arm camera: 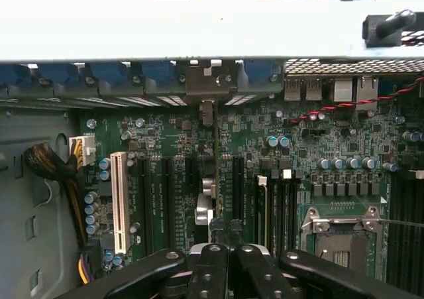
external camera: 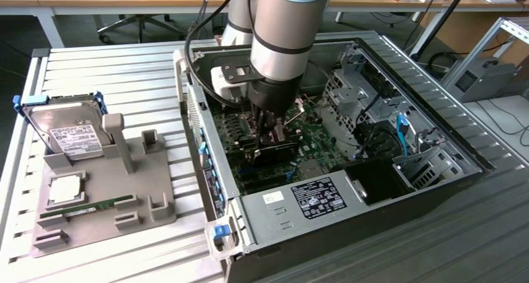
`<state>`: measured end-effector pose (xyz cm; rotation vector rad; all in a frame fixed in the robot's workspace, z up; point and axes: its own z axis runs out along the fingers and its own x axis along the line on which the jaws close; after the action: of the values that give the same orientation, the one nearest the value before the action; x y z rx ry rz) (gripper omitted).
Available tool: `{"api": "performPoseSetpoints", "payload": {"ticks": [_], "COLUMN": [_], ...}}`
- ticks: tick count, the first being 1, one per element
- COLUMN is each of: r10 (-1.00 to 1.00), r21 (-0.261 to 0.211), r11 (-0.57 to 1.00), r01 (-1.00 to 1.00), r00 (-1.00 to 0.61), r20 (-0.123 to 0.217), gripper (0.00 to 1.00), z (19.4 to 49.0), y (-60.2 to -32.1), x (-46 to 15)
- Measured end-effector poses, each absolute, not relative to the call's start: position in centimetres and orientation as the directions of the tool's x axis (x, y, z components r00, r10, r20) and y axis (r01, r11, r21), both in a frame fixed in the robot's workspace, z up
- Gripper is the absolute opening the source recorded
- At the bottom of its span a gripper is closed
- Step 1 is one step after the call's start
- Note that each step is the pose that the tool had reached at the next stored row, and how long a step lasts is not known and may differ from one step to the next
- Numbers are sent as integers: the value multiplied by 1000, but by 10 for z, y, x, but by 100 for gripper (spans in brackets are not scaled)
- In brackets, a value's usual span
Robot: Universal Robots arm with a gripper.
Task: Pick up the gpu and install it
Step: 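Press down on the gpu until it lock into place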
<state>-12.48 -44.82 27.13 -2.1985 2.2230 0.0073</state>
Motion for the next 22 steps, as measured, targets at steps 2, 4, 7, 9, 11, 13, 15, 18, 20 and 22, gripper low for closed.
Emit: {"api": "performPoseSetpoints", "payload": {"ticks": [2, 4, 7, 9, 11, 13, 15, 18, 20, 22], "r10": [-1000, -1000, -1000, -1000, -1000, -1000, -1000, -1000, -1000, -1000], "r21": [-7, -7, -7, -8, -8, -8, -8, -8, -8, -9], "r11": [11, 11, 11, 11, 11, 11, 11, 11, 11, 11], "r01": [-1000, -1000, -1000, -1000, -1000, -1000, -1000, -1000, -1000, -1000], "r00": [-11, -11, -11, -11, -11, -11, -11, -11, -11, -11], "r20": [-14, -14, -14, -14, -14, -14, -14, -15, -14, -14], "gripper": [11, 11, 11, 11, 11, 11, 11, 11, 11, 11], "z": [271, 271, 271, 271, 271, 271, 271, 273, 274, 277], "y": [-448, -448, -448, -448, -448, -448, -448, -448, -448, -448], "x": [-125, -125, -125, -126, -127, -127, -127, -127, -127, -127]}}
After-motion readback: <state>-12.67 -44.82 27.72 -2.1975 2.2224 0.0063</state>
